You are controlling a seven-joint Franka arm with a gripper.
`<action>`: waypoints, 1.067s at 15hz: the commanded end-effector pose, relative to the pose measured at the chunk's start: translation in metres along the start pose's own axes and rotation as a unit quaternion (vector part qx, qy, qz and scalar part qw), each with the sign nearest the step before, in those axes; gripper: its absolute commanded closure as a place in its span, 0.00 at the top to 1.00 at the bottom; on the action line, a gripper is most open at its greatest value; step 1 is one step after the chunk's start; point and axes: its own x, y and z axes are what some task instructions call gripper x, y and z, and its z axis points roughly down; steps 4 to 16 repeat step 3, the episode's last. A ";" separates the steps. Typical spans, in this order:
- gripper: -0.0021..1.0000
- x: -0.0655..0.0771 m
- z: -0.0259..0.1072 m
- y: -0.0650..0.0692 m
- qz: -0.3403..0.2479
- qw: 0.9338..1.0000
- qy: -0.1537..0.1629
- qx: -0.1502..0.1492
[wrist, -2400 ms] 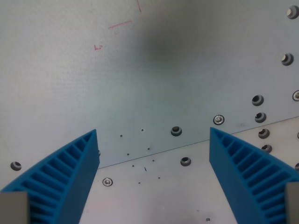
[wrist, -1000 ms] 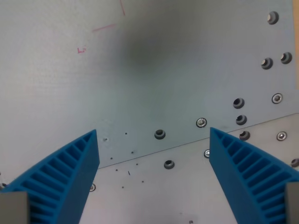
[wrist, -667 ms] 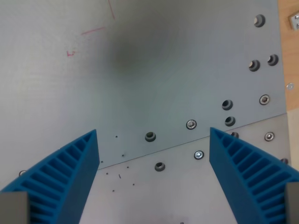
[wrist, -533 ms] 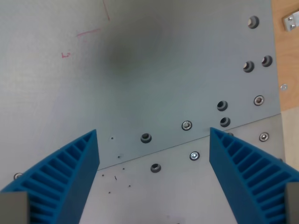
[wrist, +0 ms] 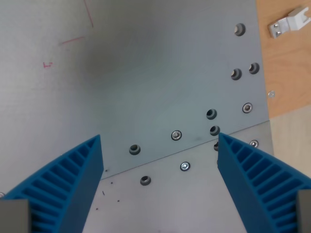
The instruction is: Rotate around base negative x
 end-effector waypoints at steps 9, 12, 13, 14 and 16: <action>1.00 -0.004 -0.001 -0.002 0.015 0.993 0.031 -0.115; 1.00 -0.004 -0.001 -0.002 0.015 0.993 0.031 -0.115; 1.00 -0.004 -0.001 -0.002 0.015 0.993 0.031 -0.115; 1.00 -0.004 -0.001 -0.002 0.015 0.993 0.031 -0.115; 1.00 -0.004 -0.001 -0.002 0.015 0.993 0.031 -0.115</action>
